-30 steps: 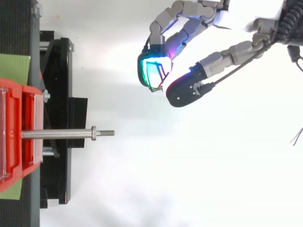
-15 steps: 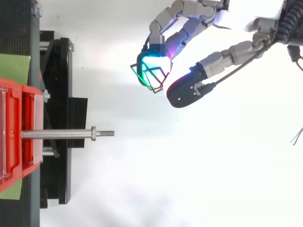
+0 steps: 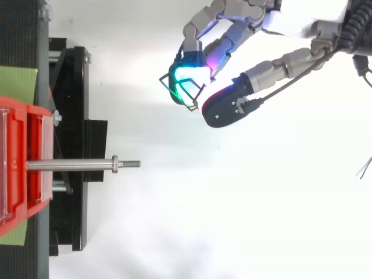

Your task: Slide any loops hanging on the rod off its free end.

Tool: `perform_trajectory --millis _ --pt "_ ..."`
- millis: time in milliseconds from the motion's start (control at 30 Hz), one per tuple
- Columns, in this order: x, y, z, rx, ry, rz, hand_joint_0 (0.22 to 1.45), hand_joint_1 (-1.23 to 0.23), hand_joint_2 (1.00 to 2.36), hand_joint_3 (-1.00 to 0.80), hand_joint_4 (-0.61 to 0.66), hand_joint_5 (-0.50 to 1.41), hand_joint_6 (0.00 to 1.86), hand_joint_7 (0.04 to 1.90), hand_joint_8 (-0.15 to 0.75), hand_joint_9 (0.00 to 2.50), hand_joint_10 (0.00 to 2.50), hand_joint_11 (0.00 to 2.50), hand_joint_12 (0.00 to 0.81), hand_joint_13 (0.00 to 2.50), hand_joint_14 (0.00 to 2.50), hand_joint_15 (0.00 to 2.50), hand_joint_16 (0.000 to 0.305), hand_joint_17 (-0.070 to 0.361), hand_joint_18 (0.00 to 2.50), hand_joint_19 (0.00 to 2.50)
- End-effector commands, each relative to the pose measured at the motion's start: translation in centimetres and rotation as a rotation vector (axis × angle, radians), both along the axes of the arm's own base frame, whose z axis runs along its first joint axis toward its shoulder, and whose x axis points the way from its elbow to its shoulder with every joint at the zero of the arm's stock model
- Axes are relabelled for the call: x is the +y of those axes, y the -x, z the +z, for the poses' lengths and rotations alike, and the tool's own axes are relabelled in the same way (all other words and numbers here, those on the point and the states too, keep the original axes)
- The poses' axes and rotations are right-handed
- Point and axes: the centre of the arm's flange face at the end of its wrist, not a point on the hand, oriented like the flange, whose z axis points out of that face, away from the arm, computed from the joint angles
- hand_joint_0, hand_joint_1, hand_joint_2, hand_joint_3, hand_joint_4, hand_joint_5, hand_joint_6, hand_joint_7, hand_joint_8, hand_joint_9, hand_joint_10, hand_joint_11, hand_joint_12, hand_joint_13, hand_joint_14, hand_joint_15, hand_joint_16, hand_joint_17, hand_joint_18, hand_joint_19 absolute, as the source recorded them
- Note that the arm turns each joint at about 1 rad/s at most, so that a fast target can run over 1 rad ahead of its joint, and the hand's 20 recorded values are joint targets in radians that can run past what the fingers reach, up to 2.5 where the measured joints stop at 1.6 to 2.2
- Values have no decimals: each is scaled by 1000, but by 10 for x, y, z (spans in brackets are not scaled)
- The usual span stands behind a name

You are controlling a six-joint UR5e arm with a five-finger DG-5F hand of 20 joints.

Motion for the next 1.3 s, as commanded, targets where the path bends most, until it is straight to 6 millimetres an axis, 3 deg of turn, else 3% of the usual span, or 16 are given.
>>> perform_trajectory --millis 0,67,133,200,267,433,500,700,867,933,1067,1267 --pt "0 0 0 0 -1 0 591 -729 1022 -76 20 -174 934 960 286 930 21 592 400 735 15 390 60 134 656 465" --pt "0 0 0 -1 -6 -1 609 -757 1022 -98 19 -189 941 922 274 891 21 602 395 717 15 386 58 130 637 472" --pt "0 0 0 -1 -10 -2 634 -768 1018 -236 51 -191 939 887 271 912 23 621 390 711 16 384 57 129 635 458" --pt "0 0 0 -1 -12 -2 621 -695 1009 -400 75 -164 924 949 270 979 22 614 386 741 15 376 56 125 653 456" --pt "0 0 0 -1 -13 -2 601 -643 1005 -440 68 -146 914 985 272 1005 24 597 383 750 15 373 55 125 660 466" --pt "0 0 0 0 -16 -2 588 -580 1010 -389 54 -125 907 1032 272 1057 21 594 383 766 17 392 56 125 663 475" --pt "0 0 0 -2 -18 -3 580 -582 1019 -276 42 -121 907 1035 275 1064 21 588 386 770 15 391 57 127 666 482" --pt "0 0 0 -2 -17 -6 581 -724 1024 -81 52 -155 929 1009 295 1012 22 626 400 764 15 400 58 131 673 478" --pt "0 0 0 0 -16 -5 623 -742 1012 -360 82 -162 927 952 279 1017 24 635 387 766 16 394 57 127 664 467" --pt "0 0 0 0 -16 -5 602 -664 1004 -449 76 -141 916 988 277 1058 22 626 384 774 15 388 56 127 675 466" --pt "-1 0 0 0 -16 -7 593 -547 1008 -422 56 -123 908 1023 275 1113 24 623 385 791 17 397 56 126 684 475" --pt "-1 0 0 2 -17 -7 573 -542 1022 -205 44 -120 906 1005 292 1107 22 616 397 794 16 410 57 129 673 491"
